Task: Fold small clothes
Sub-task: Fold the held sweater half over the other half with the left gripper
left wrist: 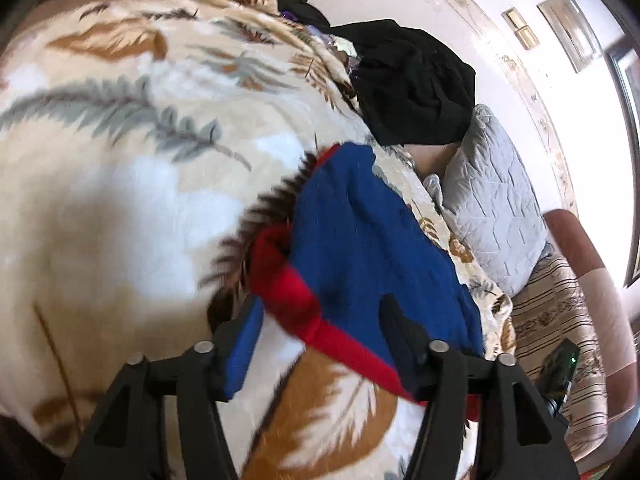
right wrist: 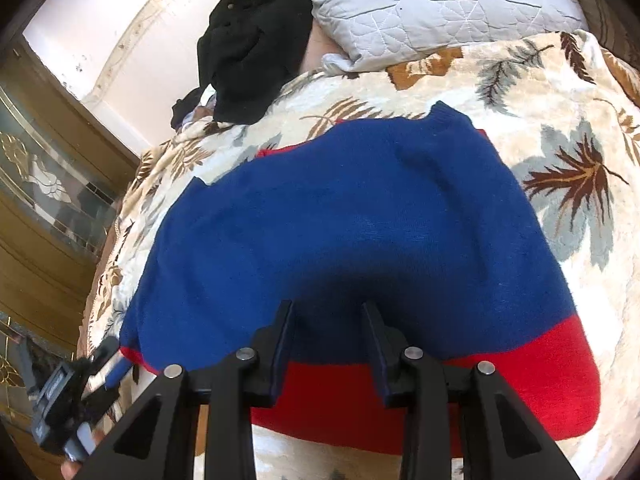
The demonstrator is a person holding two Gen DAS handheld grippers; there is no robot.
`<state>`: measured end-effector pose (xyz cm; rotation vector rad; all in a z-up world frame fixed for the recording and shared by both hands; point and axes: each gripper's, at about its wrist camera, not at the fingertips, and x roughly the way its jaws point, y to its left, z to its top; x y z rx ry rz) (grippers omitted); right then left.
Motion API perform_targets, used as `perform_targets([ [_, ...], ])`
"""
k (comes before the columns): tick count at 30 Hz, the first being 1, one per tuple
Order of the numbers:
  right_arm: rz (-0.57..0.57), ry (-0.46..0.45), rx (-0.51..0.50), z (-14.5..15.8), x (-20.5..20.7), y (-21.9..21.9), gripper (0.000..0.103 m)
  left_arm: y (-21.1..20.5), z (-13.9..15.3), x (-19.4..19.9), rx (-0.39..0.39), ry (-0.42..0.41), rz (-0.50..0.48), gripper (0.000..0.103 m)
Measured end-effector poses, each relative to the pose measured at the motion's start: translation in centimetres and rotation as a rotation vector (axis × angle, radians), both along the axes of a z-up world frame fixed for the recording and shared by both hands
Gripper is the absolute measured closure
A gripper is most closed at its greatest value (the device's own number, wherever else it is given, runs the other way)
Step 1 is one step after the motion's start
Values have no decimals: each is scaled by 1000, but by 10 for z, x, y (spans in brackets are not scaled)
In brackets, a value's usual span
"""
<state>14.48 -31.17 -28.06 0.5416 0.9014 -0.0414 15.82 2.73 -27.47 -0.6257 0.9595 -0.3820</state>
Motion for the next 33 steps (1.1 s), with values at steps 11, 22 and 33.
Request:
perform_targets([
  [11, 7, -2, 7, -4, 0, -2, 64, -13, -20, 33, -113, 67, 67, 37],
  [22, 33, -14, -32, 0, 5, 0, 68, -23, 0, 42, -84, 3, 17, 83],
  [33, -103, -53, 162, 11, -22, -66, 68, -112, 102, 19, 158, -288, -258, 90],
])
